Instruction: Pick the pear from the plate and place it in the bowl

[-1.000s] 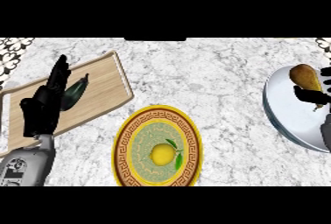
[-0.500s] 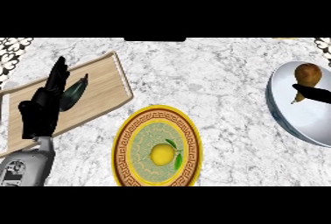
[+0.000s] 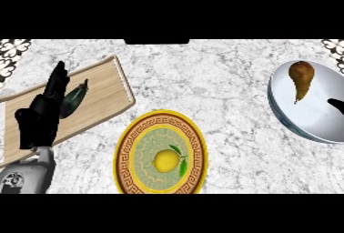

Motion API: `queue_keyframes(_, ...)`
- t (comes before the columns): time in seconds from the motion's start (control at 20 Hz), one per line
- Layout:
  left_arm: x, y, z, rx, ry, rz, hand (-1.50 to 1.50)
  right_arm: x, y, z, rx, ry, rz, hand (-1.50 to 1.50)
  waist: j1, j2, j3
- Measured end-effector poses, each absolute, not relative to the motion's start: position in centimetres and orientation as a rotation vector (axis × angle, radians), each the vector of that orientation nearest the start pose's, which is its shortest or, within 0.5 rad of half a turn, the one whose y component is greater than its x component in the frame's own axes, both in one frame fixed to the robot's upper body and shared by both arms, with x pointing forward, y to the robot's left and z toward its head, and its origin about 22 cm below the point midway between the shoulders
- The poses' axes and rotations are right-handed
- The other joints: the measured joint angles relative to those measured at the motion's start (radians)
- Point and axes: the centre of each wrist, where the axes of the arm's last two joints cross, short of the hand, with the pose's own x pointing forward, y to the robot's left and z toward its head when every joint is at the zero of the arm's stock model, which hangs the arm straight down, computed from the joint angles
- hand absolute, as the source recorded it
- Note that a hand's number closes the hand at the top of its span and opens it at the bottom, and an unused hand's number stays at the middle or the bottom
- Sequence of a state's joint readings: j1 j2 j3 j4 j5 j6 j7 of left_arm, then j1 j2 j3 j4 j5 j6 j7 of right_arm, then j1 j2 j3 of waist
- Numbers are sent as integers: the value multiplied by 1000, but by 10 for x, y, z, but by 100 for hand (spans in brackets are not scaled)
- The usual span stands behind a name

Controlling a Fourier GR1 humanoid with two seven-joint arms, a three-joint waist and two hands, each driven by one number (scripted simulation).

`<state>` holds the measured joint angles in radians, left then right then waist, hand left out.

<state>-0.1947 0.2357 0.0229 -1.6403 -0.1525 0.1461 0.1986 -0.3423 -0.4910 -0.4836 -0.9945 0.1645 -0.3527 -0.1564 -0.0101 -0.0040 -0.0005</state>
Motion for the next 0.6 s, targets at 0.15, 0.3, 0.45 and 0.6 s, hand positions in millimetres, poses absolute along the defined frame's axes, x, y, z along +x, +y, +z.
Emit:
queue_keyframes(0.15, 281, 273, 77, 405, -1639, -153, 0, 264, -459, 53, -981, -1546, -257, -150, -7, -1, 0)
queue_keyframes(0.3, 279, 270, 75, 410, -1632, -146, 0, 230, -461, 52, -925, -1588, -279, -150, -12, -2, -1)
queue_keyframes(0.45, 282, 272, 76, 413, -1632, -148, 0, 195, -462, 49, -870, -1621, -265, -150, -12, -1, 0)
queue_keyframes(0.6, 280, 275, 80, 406, -1636, -150, 0, 163, -468, 47, -840, -1639, -253, -150, -7, 0, 0)
